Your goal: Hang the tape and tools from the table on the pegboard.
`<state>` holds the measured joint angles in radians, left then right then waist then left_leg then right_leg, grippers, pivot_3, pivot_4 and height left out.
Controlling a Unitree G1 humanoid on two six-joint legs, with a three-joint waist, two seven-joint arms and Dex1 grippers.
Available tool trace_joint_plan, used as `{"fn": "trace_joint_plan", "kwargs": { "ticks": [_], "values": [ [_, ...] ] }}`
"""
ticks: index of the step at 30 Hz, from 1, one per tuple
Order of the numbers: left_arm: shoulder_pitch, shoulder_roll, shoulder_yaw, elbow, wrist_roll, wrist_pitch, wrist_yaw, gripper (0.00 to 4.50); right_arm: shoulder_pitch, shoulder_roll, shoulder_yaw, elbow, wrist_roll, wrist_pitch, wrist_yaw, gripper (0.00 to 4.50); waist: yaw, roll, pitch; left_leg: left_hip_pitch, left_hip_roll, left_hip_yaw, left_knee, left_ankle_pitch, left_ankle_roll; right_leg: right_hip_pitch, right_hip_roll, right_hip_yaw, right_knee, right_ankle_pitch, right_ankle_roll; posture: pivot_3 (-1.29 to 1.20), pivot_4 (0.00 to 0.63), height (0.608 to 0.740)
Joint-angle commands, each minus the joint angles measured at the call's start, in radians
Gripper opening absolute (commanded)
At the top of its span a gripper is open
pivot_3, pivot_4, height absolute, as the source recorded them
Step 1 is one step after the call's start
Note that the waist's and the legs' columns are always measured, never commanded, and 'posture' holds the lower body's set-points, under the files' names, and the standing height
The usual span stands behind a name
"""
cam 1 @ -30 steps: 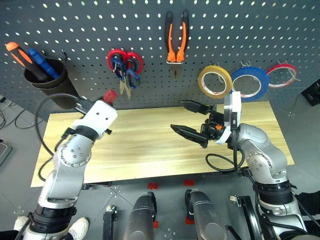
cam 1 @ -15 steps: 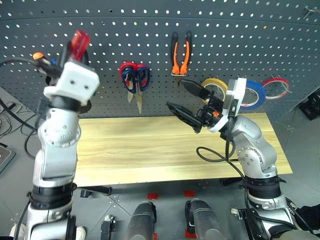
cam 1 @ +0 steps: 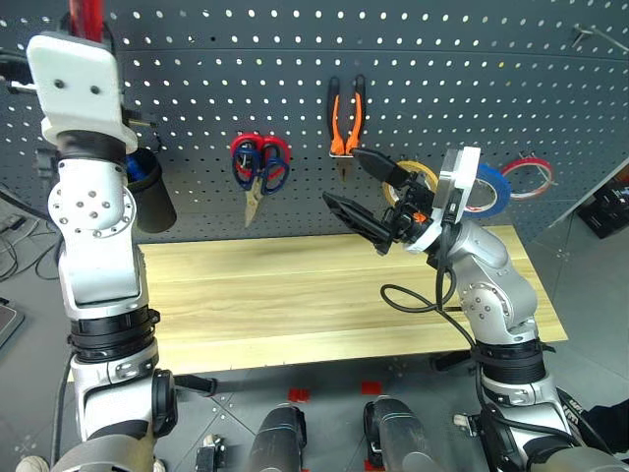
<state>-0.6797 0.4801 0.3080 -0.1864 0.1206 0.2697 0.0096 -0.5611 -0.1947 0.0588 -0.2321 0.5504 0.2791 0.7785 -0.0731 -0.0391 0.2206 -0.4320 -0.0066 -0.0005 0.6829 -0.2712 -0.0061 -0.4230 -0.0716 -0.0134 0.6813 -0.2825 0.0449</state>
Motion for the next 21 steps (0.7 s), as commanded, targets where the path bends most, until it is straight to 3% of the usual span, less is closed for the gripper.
{"fn": "trace_joint_plan", "kwargs": {
  "ticks": [1,21],
  "values": [
    [0.013,-0.029,0.043,-0.039,-0.034,0.071,0.029,0.91,-0.01,0.002,0.004,-0.042,0.004,-0.018,-0.003,4.5,-0.002,0.0,0.0,0.0,0.0,0.0,0.0,0.0,0.0,0.0,0.0,0.0,0.0,0.0,0.0,-0.14,0.154,0.74],
    [0.124,-0.092,0.098,-0.068,-0.115,0.225,0.077,0.91,-0.013,-0.001,0.011,0.002,-0.032,-0.039,0.003,4.5,-0.011,0.0,-0.002,0.001,0.0,0.0,0.0,0.0,0.0,0.0,0.0,0.001,0.001,0.0,0.0,-0.13,0.176,0.74]
  ]
}}
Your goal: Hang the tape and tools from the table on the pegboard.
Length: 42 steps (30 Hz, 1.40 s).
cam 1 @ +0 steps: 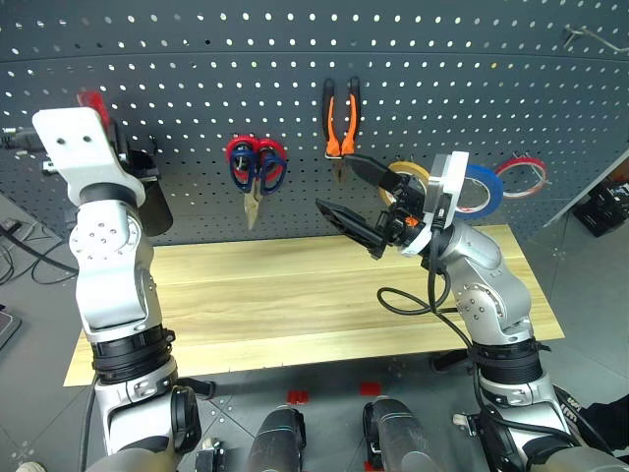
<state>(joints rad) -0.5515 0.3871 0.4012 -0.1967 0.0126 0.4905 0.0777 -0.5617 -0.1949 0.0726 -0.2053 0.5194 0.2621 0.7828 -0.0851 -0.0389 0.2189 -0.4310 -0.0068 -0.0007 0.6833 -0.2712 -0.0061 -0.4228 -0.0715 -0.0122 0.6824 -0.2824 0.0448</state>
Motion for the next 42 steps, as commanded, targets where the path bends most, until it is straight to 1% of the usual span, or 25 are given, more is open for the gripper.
{"fn": "trace_joint_plan", "kwargs": {
  "ticks": [1,3,4,13,20,27,30,32,34,37,42],
  "values": [
    [-0.005,0.001,0.002,-0.059,-0.007,0.009,0.011,0.91,-0.012,-0.002,-0.003,-0.025,-0.001,-0.022,-0.001,4.5,0.001,0.0,0.0,0.0,0.0,0.0,0.0,0.0,0.0,0.0,0.0,0.0,0.0,0.0,0.0,-0.13,0.176,0.74],
    [-0.008,0.0,-0.002,-0.056,-0.008,0.014,0.012,1.62,-0.014,-0.002,-0.004,-0.024,-0.001,-0.02,-0.001,4.5,0.002,0.0,0.0,0.0,0.0,0.0,0.001,0.0,0.0,0.001,0.0,0.0,0.0,0.0,0.0,-0.13,0.176,0.74],
    [-0.01,0.0,-0.004,-0.056,-0.009,0.016,0.011,1.81,-0.014,-0.003,-0.005,-0.027,-0.001,-0.017,-0.002,4.5,0.002,0.0,0.0,0.0,0.0,0.0,0.001,0.0,0.0,0.001,0.0,0.0,0.0,0.0,0.0,-0.13,0.181,0.74],
    [-0.028,0.008,-0.012,-0.05,-0.018,0.023,0.001,4.43,-0.018,-0.009,-0.006,-0.023,-0.002,-0.013,-0.002,4.5,0.002,0.0,0.0,0.0,0.0,0.0,0.001,0.0,0.0,0.001,0.0,0.0,0.0,0.0,0.0,-0.13,0.181,0.74],
    [0.01,0.023,-0.035,-0.113,-0.006,0.041,-0.023,4.47,-0.002,-0.017,-0.007,-0.03,-0.006,-0.019,0.0,4.5,0.001,0.0,0.0,0.0,0.0,0.0,0.001,0.0,0.0,0.001,0.0,0.0,0.0,0.0,0.0,-0.13,0.184,0.74],
    [0.102,0.099,-0.137,-0.261,0.054,-0.042,-0.105,4.47,0.028,-0.036,-0.014,-0.072,-0.033,-0.018,-0.042,4.5,0.003,0.0,0.0,0.0,0.0,0.0,0.001,0.0,0.0,0.001,0.0,0.001,0.0,0.0,0.0,-0.11,0.177,0.74],
    [0.156,0.1,-0.171,-0.32,0.081,-0.047,-0.117,4.47,0.06,-0.051,-0.015,-0.105,-0.053,-0.007,-0.076,4.5,0.004,0.001,-0.001,0.0,0.0,0.0,0.0,0.0,0.0,0.001,0.0,0.001,0.0,0.0,0.0,-0.11,0.177,0.74],
    [0.215,0.065,-0.195,-0.385,0.08,-0.012,-0.114,4.47,0.091,-0.065,-0.014,-0.123,-0.1,-0.019,-0.116,4.5,0.004,0.001,-0.002,0.0,0.0,0.0,0.0,0.0,0.0,0.001,0.0,0.002,0.0,0.0,0.0,-0.11,0.178,0.74],
    [0.287,0.017,-0.219,-0.455,0.074,0.023,-0.109,4.47,0.136,-0.085,-0.004,-0.137,-0.177,-0.034,-0.167,4.5,0.005,0.003,-0.007,0.001,-0.001,0.001,-0.001,0.0,0.0,0.001,0.0,0.002,0.0,0.0,0.0,-0.11,0.18,0.74],
    [0.398,-0.06,-0.243,-0.528,0.064,0.053,-0.102,4.47,0.204,-0.09,-0.004,-0.171,-0.23,-0.034,-0.229,4.5,0.005,0.003,-0.008,0.0,-0.001,0.001,-0.001,-0.001,0.001,0.001,-0.001,0.003,0.0,0.0,0.0,-0.11,0.183,0.74],
    [0.536,-0.153,-0.27,-0.553,0.075,0.061,-0.087,4.47,0.299,-0.088,-0.005,-0.201,-0.311,-0.042,-0.312,4.5,0.007,0.005,-0.01,0.002,0.0,0.001,-0.001,-0.001,0.001,0.002,0.0,0.004,0.0,0.0,0.0,-0.12,0.184,0.74]
  ]
}}
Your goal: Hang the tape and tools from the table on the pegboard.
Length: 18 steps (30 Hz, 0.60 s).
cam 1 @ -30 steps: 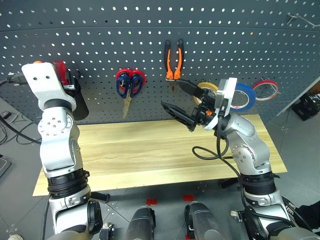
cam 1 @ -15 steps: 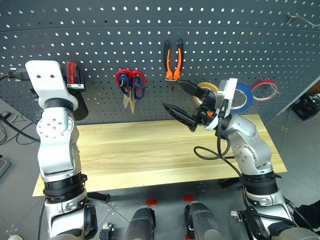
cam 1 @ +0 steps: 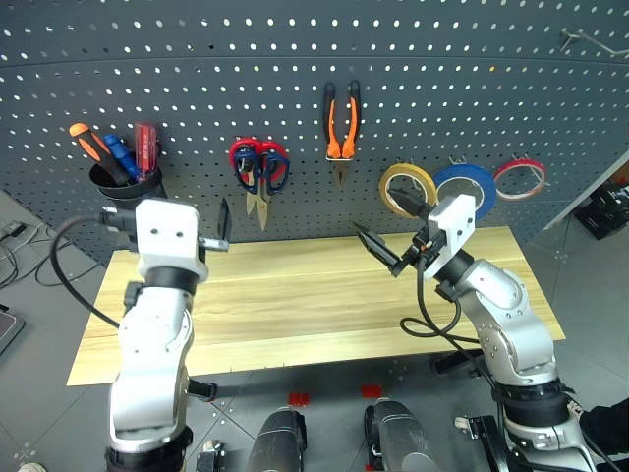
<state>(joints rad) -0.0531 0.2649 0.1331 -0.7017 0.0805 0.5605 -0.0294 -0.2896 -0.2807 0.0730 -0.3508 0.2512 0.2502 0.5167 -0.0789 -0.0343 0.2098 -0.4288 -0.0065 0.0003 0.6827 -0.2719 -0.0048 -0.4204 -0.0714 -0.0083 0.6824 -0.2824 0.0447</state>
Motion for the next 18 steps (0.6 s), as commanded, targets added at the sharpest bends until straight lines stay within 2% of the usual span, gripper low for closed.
{"fn": "trace_joint_plan", "kwargs": {
  "ticks": [1,5,9,18],
  "values": [
    [0.064,-0.049,-0.002,-0.035,0.003,-0.013,0.024,4.47,0.048,-0.004,-0.004,-0.048,-0.065,-0.034,-0.063,4.5,0.002,0.001,-0.004,0.0,0.0,0.0,0.0,0.0,0.0,0.0,0.0,0.0,0.0,0.0,0.0,-0.12,0.184,0.74],
    [0.129,-0.094,0.015,0.087,-0.012,-0.036,0.028,4.47,0.099,-0.008,-0.007,0.024,-0.164,-0.005,-0.152,4.5,0.008,0.001,-0.009,0.002,-0.001,0.001,-0.001,-0.001,0.001,0.002,0.0,0.0,-0.001,0.0,0.0,-0.13,0.18,0.74],
    [0.113,-0.12,0.058,0.223,-0.083,-0.032,-0.005,4.47,0.1,0.005,0.001,0.119,-0.244,0.046,-0.239,4.5,0.018,0.001,-0.011,0.003,0.0,0.002,0.0,-0.002,0.004,0.002,0.0,0.0,-0.001,0.0,0.0,-0.14,0.175,0.74],
    [0.043,-0.106,0.033,0.379,-0.156,-0.049,-0.082,4.47,0.079,0.103,-0.081,0.263,-0.255,0.188,-0.409,4.5,0.025,0.004,-0.028,0.003,-0.001,0.002,-0.001,0.0,0.001,0.002,0.001,0.0,-0.001,0.0,0.0,-0.12,0.158,0.74]
  ]
}}
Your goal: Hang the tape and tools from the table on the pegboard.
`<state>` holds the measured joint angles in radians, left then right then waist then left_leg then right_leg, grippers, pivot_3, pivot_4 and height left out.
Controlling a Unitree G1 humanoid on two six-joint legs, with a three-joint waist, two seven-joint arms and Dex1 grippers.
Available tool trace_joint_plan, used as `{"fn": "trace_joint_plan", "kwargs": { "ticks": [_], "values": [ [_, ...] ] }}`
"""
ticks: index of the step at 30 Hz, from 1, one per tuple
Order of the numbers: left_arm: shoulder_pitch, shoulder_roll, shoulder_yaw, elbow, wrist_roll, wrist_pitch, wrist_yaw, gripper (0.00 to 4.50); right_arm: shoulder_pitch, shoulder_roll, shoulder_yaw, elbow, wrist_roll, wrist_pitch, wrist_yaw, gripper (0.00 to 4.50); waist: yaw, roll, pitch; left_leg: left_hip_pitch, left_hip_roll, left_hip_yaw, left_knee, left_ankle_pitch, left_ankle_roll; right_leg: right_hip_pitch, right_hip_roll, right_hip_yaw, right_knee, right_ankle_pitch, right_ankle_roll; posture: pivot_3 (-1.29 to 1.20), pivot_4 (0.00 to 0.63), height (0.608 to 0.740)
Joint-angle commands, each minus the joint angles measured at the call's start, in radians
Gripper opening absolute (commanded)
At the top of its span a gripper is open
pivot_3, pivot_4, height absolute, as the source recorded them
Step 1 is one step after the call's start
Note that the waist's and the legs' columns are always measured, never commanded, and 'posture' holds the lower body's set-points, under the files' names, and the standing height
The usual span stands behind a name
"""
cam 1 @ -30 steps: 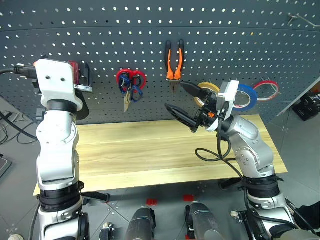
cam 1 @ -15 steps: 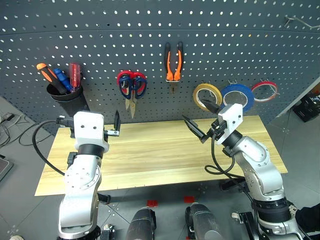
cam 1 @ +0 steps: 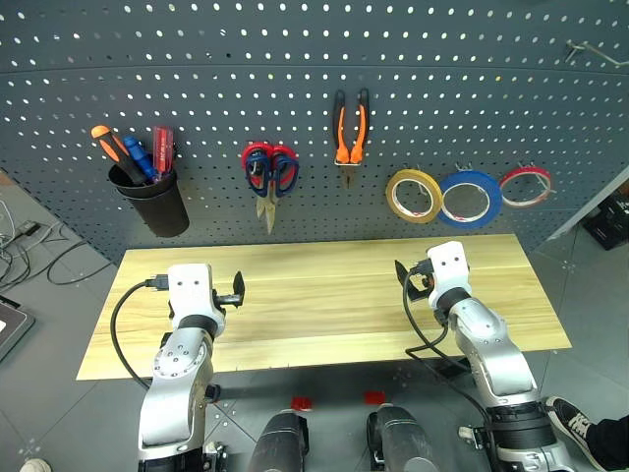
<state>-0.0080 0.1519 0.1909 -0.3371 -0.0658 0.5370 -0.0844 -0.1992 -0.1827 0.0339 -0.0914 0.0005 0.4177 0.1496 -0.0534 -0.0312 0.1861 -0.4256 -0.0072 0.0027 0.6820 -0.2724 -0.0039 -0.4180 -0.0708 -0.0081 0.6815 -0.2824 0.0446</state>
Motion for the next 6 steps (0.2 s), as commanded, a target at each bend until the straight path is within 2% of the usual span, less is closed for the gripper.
{"fn": "trace_joint_plan", "kwargs": {
  "ticks": [1,6],
  "values": [
    [-0.002,0.01,-0.035,0.023,-0.009,-0.032,-0.034,4.47,-0.009,0.005,-0.044,0.012,-0.008,0.027,-0.049,4.5,0.0,0.001,-0.006,0.0,0.0,0.0,0.0,0.0,0.0,0.0,0.0,0.0,0.0,0.0,0.0,-0.13,0.16,0.74],
    [-0.01,0.012,-0.073,0.071,-0.019,-0.02,-0.067,4.47,-0.005,0.011,-0.078,0.037,-0.014,0.037,-0.099,4.5,0.0,0.002,-0.008,0.0,0.0,0.0,0.0,0.0,0.0,0.0,0.0,0.0,0.0,0.0,0.0,-0.13,0.163,0.74]
  ]
}}
